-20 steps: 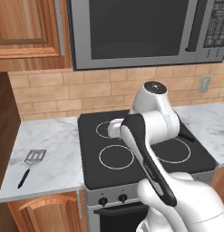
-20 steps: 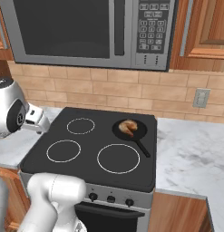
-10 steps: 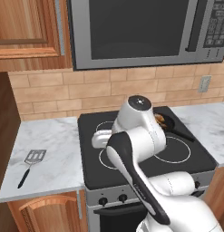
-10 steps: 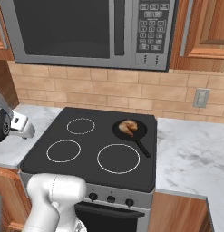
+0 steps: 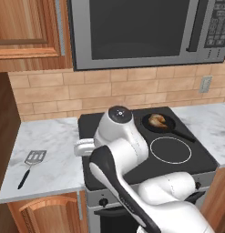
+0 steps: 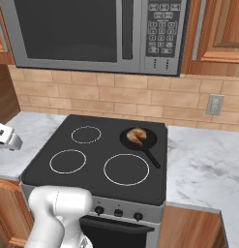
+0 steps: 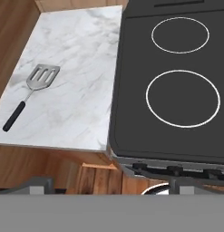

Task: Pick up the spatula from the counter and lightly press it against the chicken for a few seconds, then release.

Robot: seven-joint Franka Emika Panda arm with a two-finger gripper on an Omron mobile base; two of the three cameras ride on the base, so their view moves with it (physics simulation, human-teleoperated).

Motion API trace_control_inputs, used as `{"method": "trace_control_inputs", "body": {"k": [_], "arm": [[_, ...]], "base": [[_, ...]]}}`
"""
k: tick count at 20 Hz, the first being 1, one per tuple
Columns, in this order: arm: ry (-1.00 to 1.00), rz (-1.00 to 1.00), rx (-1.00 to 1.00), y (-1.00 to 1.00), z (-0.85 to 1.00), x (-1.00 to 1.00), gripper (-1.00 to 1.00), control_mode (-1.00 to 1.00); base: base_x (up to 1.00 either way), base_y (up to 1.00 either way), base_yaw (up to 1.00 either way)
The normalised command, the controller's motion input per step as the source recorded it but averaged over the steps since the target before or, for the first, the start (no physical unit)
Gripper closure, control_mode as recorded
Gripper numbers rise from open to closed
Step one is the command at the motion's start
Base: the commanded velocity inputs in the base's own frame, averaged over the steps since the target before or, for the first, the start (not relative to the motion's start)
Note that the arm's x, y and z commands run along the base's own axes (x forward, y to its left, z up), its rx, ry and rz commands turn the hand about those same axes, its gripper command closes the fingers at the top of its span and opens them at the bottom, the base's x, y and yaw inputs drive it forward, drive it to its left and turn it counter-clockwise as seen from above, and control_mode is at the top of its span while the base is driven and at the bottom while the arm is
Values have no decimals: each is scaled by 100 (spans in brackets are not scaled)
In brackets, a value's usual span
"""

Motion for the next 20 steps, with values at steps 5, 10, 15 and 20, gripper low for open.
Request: {"method": "trace_control_inputs", "body": {"k": [5,10,15,20], "arm": [[0,3,4,46,0,0,-100,-100],[-1,1,3,28,-9,7,-100,-100],[0,0,5,31,-11,4,-100,-100],[4,0,11,27,-5,8,-100,-100]], "base": [[0,0,0],[0,0,0],[0,0,0],[0,0,0]]}}
